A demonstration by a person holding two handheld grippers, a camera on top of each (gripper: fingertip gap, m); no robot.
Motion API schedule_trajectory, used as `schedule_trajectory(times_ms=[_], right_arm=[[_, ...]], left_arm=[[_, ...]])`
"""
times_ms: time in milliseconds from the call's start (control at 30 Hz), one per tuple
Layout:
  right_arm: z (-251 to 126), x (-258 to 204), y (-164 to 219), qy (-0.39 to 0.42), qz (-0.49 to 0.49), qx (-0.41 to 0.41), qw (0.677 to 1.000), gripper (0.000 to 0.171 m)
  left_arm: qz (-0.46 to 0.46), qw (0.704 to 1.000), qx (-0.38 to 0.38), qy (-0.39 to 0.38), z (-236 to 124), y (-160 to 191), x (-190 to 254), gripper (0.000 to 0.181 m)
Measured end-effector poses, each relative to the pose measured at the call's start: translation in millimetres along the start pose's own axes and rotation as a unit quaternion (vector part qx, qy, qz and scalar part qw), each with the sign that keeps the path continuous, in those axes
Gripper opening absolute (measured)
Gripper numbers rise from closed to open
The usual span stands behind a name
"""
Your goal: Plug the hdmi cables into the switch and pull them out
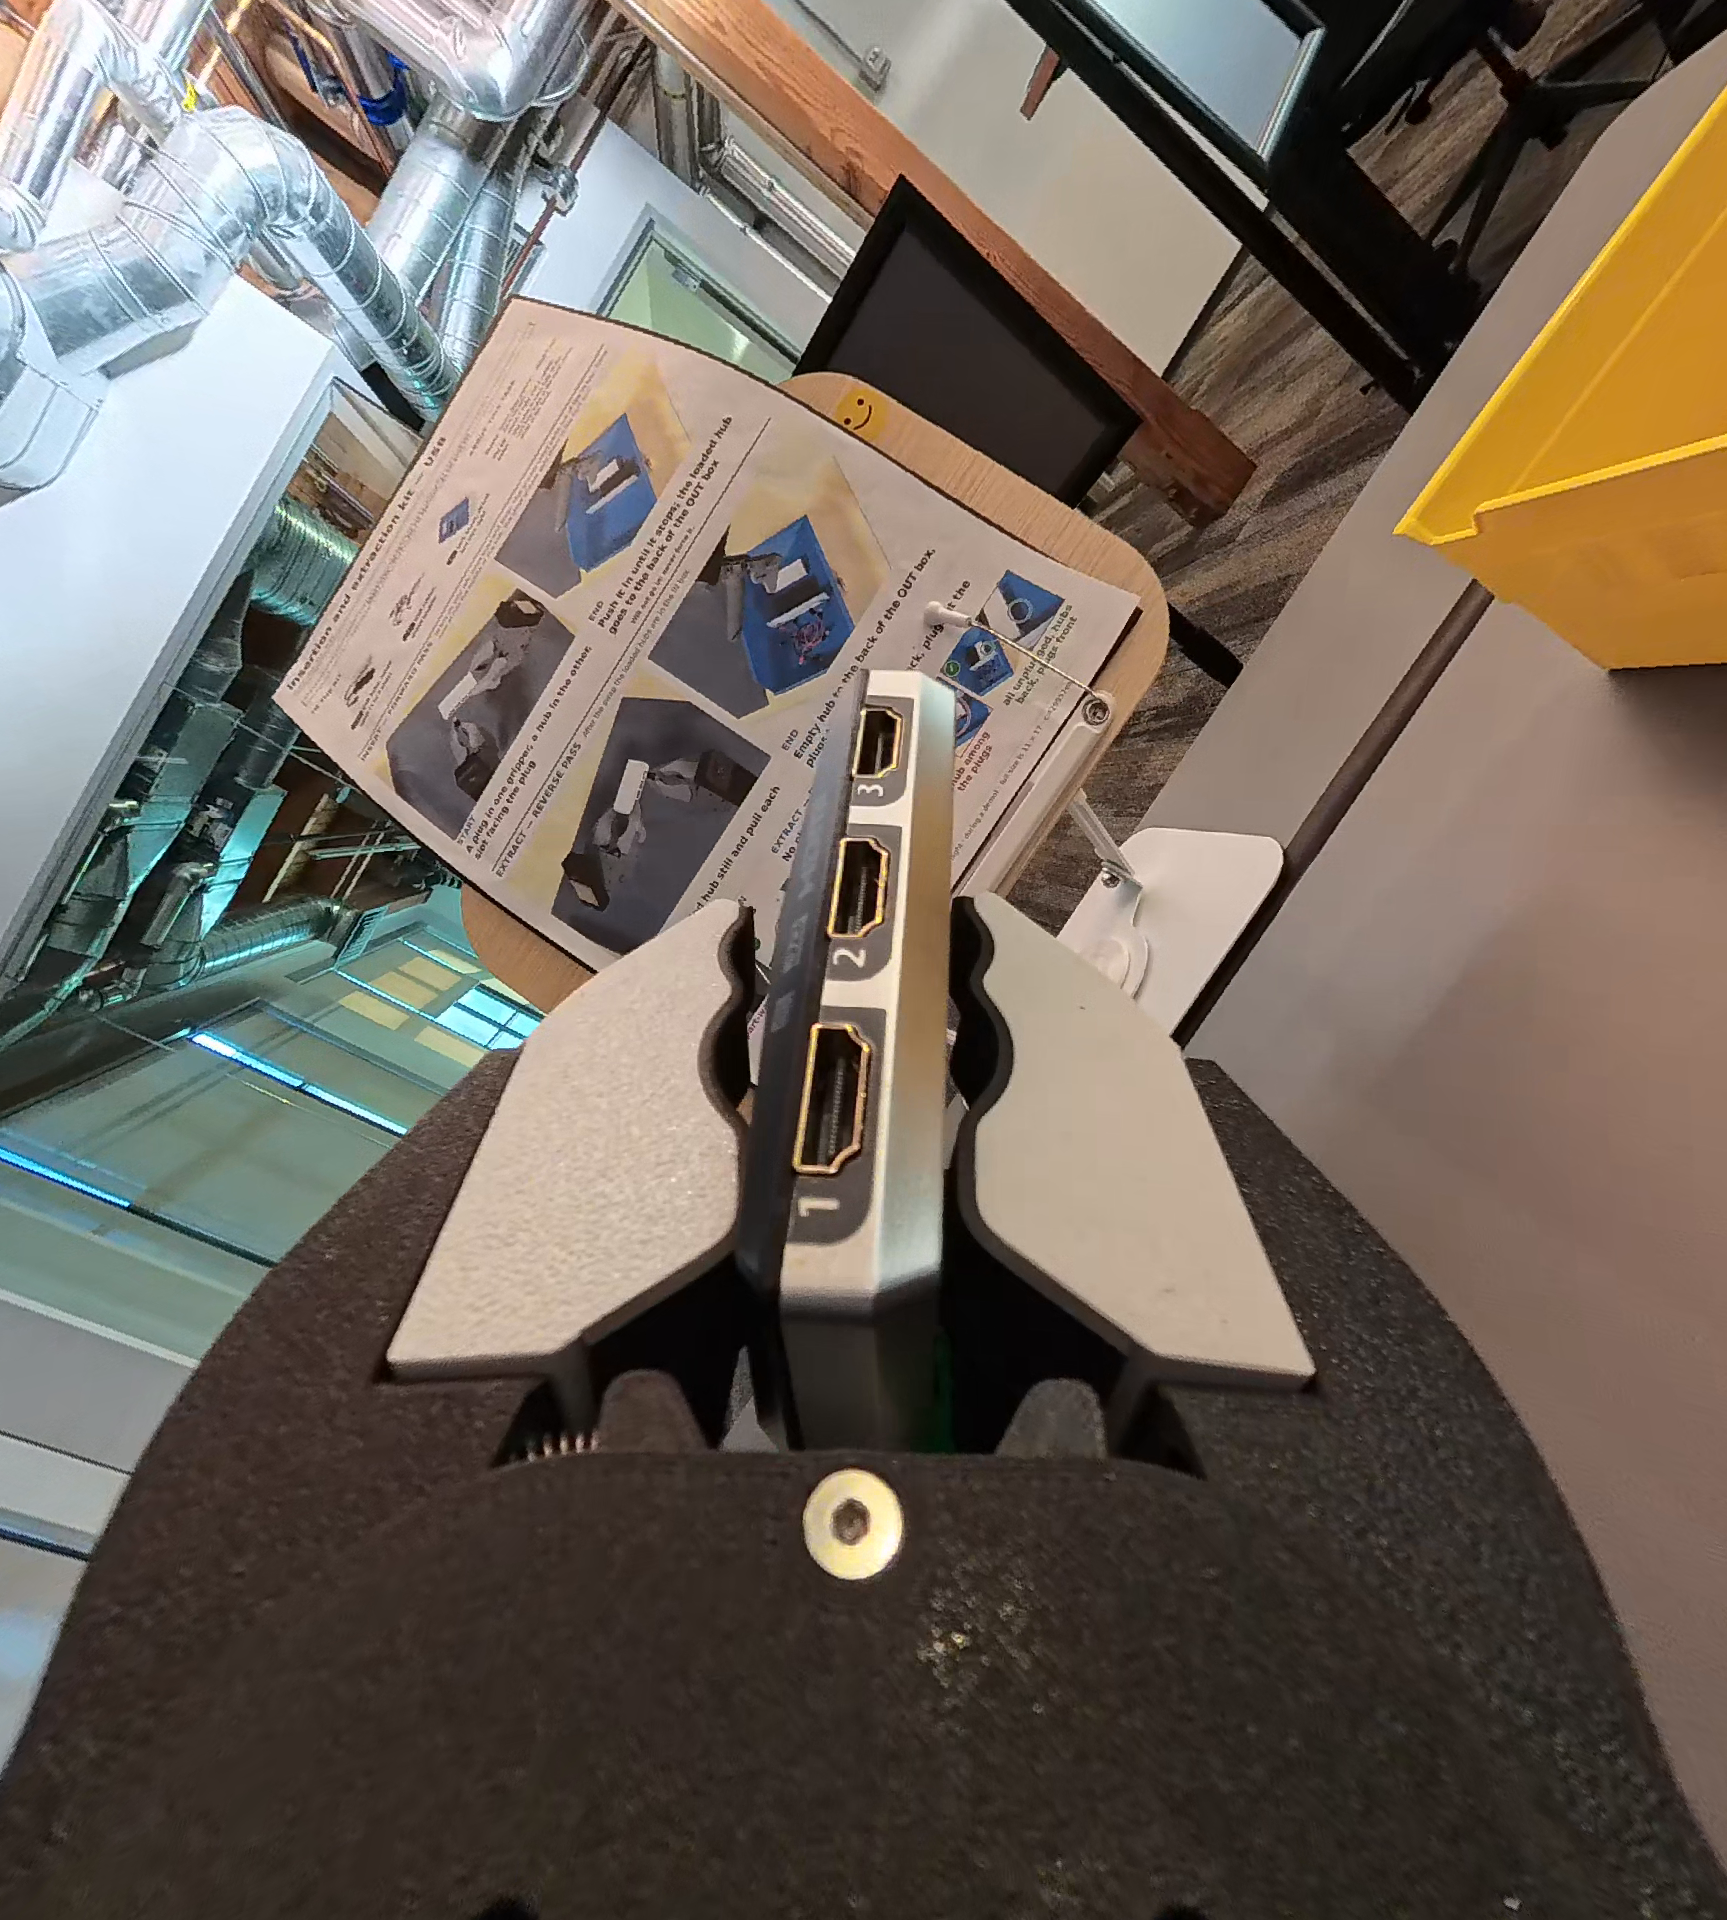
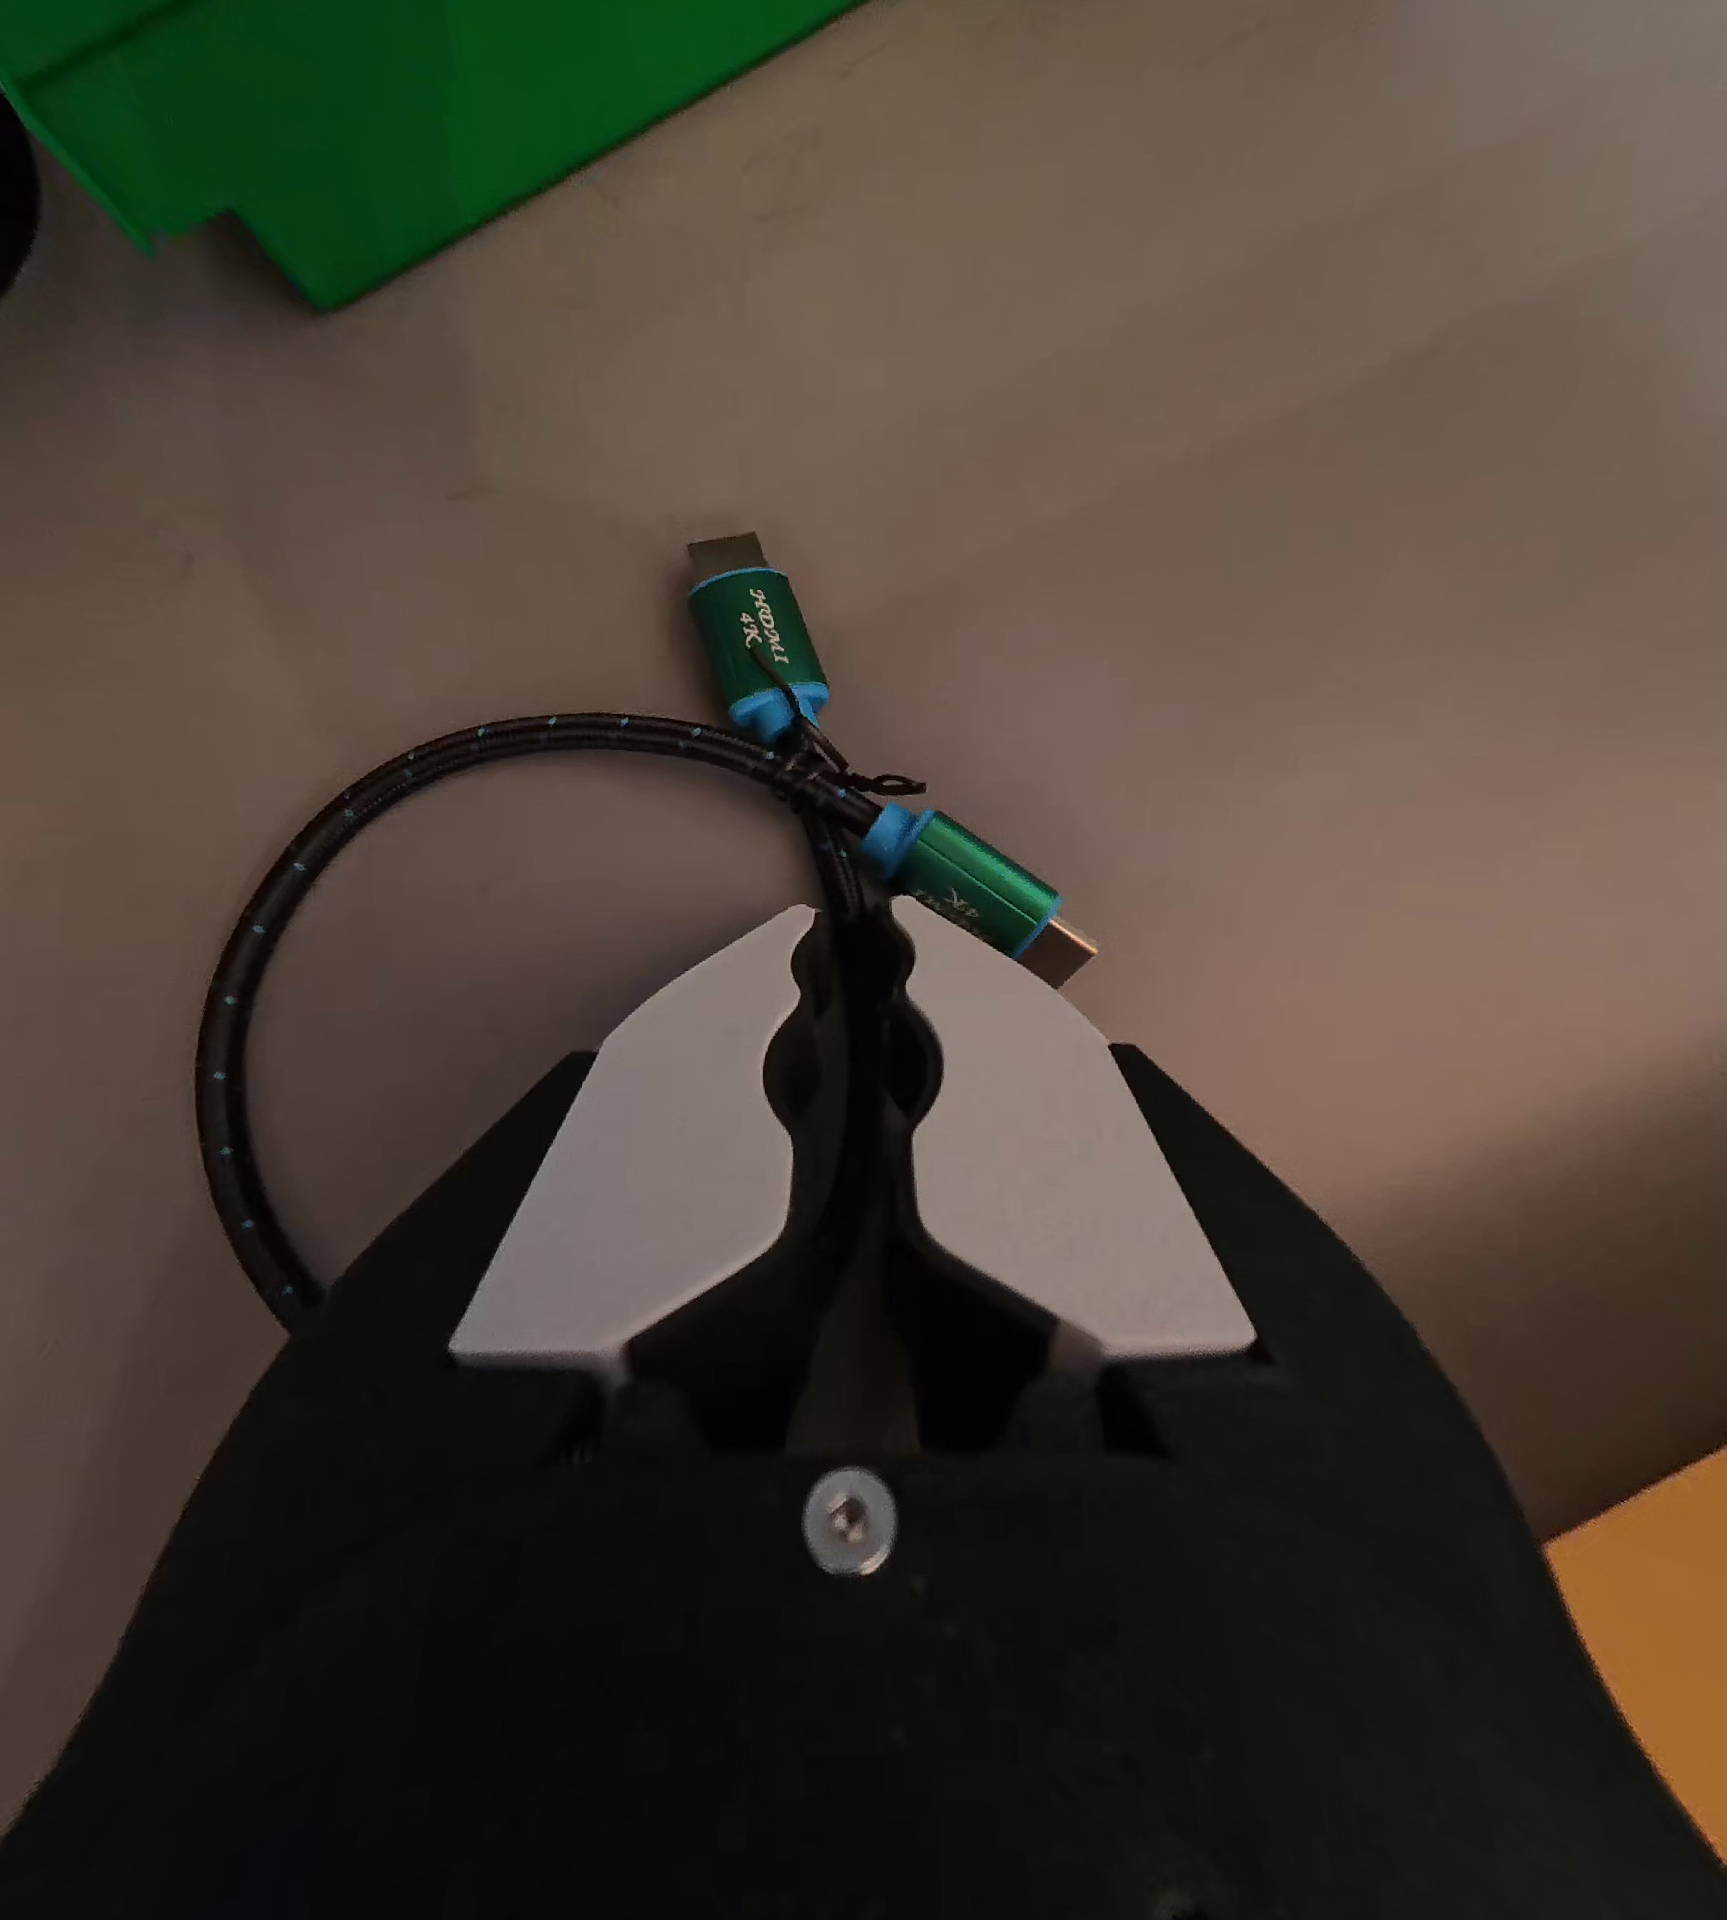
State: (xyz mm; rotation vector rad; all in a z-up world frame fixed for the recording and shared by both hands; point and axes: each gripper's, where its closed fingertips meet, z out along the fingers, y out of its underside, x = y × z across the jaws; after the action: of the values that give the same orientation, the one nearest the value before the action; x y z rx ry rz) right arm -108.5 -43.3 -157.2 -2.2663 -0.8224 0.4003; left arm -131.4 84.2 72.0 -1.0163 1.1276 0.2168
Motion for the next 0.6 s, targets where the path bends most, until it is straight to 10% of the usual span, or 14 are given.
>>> schedule_trajectory(times_ms=[600], right_arm=[[-151, 58, -78, 0.079, -0.023, -0.064, 0.995, 0.008]], left_arm=[[0.082, 0.996, -0.007, -0.013, 5, 0, 22, 0.036]])
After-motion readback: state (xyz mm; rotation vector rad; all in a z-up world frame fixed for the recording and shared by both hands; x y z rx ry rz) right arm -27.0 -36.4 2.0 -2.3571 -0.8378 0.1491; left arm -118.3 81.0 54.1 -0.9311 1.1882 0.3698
